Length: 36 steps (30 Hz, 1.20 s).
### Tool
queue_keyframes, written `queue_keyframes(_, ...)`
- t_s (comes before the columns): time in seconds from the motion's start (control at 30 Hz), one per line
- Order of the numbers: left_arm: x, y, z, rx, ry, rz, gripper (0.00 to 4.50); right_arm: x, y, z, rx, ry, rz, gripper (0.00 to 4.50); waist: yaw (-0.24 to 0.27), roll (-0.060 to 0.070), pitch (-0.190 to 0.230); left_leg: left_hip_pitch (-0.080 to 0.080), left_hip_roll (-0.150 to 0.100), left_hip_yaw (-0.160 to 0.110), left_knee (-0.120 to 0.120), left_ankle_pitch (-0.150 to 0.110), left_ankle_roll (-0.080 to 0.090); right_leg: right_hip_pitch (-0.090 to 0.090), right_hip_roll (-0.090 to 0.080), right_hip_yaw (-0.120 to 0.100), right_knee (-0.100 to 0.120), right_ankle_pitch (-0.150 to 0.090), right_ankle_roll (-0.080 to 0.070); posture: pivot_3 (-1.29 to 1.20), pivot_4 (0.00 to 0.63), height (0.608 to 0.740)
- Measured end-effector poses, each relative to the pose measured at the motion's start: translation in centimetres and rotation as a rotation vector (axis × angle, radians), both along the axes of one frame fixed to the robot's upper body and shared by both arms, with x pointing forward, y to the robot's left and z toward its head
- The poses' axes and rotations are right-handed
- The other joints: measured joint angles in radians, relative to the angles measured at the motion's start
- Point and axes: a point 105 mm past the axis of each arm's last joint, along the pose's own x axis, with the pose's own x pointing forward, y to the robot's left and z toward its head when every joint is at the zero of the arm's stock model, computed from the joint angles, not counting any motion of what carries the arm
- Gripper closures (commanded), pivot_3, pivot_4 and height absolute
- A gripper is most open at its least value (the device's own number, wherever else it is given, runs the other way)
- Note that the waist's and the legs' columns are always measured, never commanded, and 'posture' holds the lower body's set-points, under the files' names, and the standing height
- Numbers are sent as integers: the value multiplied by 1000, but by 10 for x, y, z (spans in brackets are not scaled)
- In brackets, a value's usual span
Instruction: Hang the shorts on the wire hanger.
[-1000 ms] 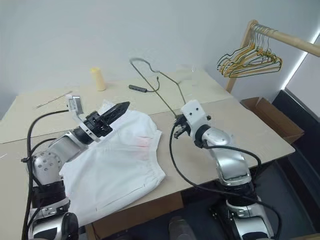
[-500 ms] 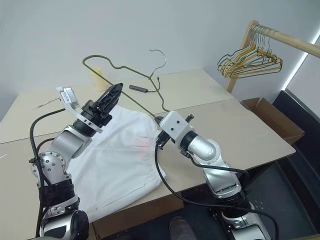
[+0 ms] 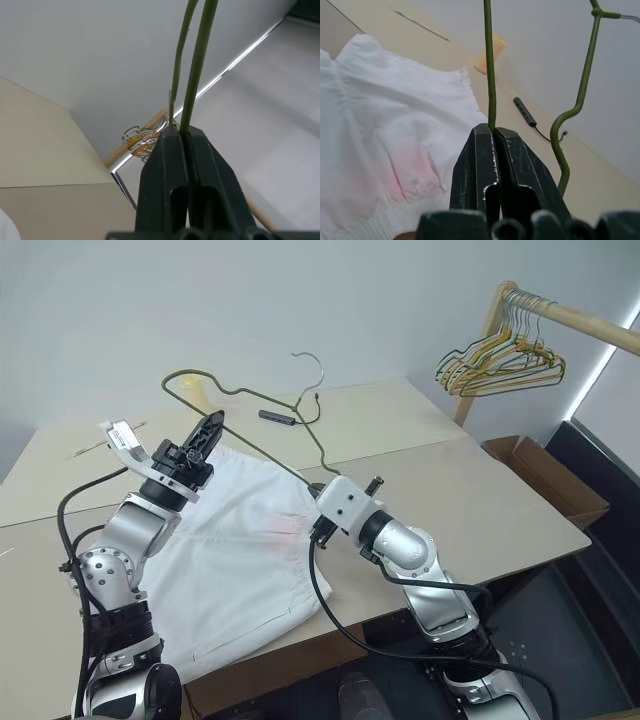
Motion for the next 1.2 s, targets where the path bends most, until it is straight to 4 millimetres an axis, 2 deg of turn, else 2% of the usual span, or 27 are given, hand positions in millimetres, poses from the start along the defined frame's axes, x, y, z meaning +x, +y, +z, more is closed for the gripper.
queue_keyframes(0.07,0,-2,0,25,0,-2,4483,1,0,-1,-13,-16,-1,4500,0,0,0,0,0,0,0,0,0,0,0,0,0,0,0,-198,0,740)
queue_keyframes(0.17,-1,-7,1,111,-25,-14,4500,3,-2,-4,-47,-31,-9,3691,-1,0,0,0,0,0,0,0,0,0,0,0,0,0,0,-197,0,740)
queue_keyframes(0.3,-6,-21,6,195,-90,-41,4500,1,1,0,-57,-66,15,2330,-1,0,0,0,0,0,-1,0,0,0,0,0,-1,0,0,-194,0,740)
queue_keyframes(0.4,-5,-20,5,318,-107,1,4500,-2,2,1,-61,-79,42,1248,-2,0,0,1,0,0,-1,0,0,0,1,0,0,0,0,-188,0,740)
queue_keyframes(0.47,-7,-17,9,416,-155,13,4500,-9,1,3,-12,-13,107,593,-1,0,1,0,1,0,-1,0,0,0,1,0,0,-1,1,-186,0,740)
queue_keyframes(0.57,-13,-8,19,518,-242,12,4500,-24,-9,10,31,105,222,593,1,0,2,0,1,0,-1,0,0,0,1,0,-1,-1,1,-189,0,740)
queue_keyframes(0.67,-31,5,35,587,-359,-44,4500,-37,-32,15,34,296,343,593,1,1,3,0,1,1,-2,0,0,0,0,0,-2,-2,1,-197,0,740)
queue_keyframes(0.8,-58,17,58,573,-520,-160,4500,-42,-43,19,136,628,484,593,-1,1,5,2,3,1,-2,0,0,0,2,-1,-3,-3,1,-199,0,740)
queue_keyframes(0.87,-69,23,66,542,-572,-218,4500,-44,-46,13,178,754,536,593,0,1,5,2,4,1,-2,0,1,0,3,-1,-2,-3,0,-193,0,740)
queue_keyframes(1.0,-79,45,79,415,-631,-264,4500,-37,-39,-4,195,893,576,593,-1,2,6,1,4,2,-2,0,0,-1,3,0,-2,-4,1,-179,0,740)
queue_keyframes(1.2,-90,50,91,340,-686,-303,4500,-26,-11,11,243,895,654,593,11,3,7,-2,3,2,-2,0,0,-4,1,0,-1,-4,1,-159,0,740)
